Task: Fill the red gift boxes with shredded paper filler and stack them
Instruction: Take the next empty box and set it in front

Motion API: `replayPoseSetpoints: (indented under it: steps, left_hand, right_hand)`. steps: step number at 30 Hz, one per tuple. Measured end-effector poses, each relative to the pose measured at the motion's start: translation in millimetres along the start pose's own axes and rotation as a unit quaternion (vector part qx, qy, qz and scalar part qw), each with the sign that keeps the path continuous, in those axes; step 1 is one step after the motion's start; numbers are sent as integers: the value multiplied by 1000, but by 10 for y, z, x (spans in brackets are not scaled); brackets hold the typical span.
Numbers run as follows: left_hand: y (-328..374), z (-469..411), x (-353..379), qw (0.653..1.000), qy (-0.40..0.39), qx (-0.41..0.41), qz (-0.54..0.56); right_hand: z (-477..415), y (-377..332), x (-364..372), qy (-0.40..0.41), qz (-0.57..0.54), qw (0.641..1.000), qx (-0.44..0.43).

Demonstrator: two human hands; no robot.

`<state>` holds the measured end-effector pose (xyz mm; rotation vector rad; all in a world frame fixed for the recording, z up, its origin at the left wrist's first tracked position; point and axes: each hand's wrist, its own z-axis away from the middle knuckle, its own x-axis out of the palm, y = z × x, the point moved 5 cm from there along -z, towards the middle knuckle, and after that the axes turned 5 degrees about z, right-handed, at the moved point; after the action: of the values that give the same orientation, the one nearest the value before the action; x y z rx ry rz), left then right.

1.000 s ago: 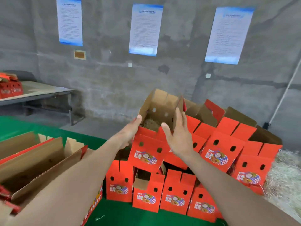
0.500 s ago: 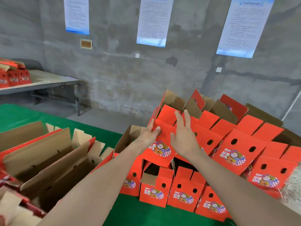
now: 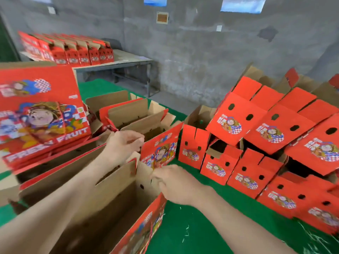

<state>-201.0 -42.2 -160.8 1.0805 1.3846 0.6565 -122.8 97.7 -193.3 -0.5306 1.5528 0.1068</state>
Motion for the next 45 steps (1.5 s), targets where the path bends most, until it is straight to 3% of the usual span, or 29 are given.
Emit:
replayPoseSetpoints:
  steps: [2, 4, 8, 11, 14, 16, 19, 21, 22, 24, 25, 27, 30, 33, 36, 42, 45]
  left_hand:
    - [-281, 294, -251, 983, 4, 19, -184]
    - [-562, 548, -362, 960, -35, -27, -276]
    - [-864, 873, -302, 939, -122, -83, -311]
    - [-880, 865, -291, 923, -86, -79, -365]
    - [-859, 834, -185, 900, -92, -73, -419]
    - [-870, 840, -56, 891, -94, -26, -444]
    - [-712, 895, 237, 880, -95, 123, -448]
    - [-597, 958, 561, 880, -159, 198, -402]
    - [-547, 984, 716, 883, -185, 214, -374]
    - [-463, 972, 955, 899, -197, 199, -338]
    - [-452, 944, 1044, 906, -194, 176, -332]
    - [-460, 907, 1198, 906, -201, 129, -348]
    - [-434, 879, 1335, 881, -214, 130, -400]
    - [-248, 899, 1498, 876, -271, 182, -356]
    - [123, 1119, 1876, 848, -366, 254, -289]
    - [756, 1728, 2781, 796, -470, 297, -240]
    - [952, 2081, 3176, 776, -490, 312, -246]
  right_hand:
    - [27, -232, 351, -103, 13, 994, -18]
    - [47, -281, 579, -164, 43, 985, -18]
    - [113, -237, 621, -162, 122, 979, -4]
    - [309, -185, 510, -170, 165, 971, -13]
    - [701, 33, 367, -220, 161, 961, 38]
    - [997, 170, 300, -277, 120, 951, 71]
    - [1347, 290, 289, -351, -13, 929, 121]
    - [1442, 383, 294, -315, -121, 922, 190]
    - [1448, 474, 272, -247, -139, 932, 227]
    - [1453, 703, 197, -79, -47, 955, 282]
    - [1493, 779, 200, -31, 2, 948, 316]
    - [1623, 860, 363, -51, 19, 923, 382]
    - [1873, 859, 562, -110, 26, 907, 405]
    - [2197, 811, 392, -49, 54, 913, 401]
    - [2634, 753, 134, 0, 57, 912, 407]
    - [3648, 719, 15, -13, 81, 880, 468]
    - [4181, 725, 70, 29, 111, 852, 511]
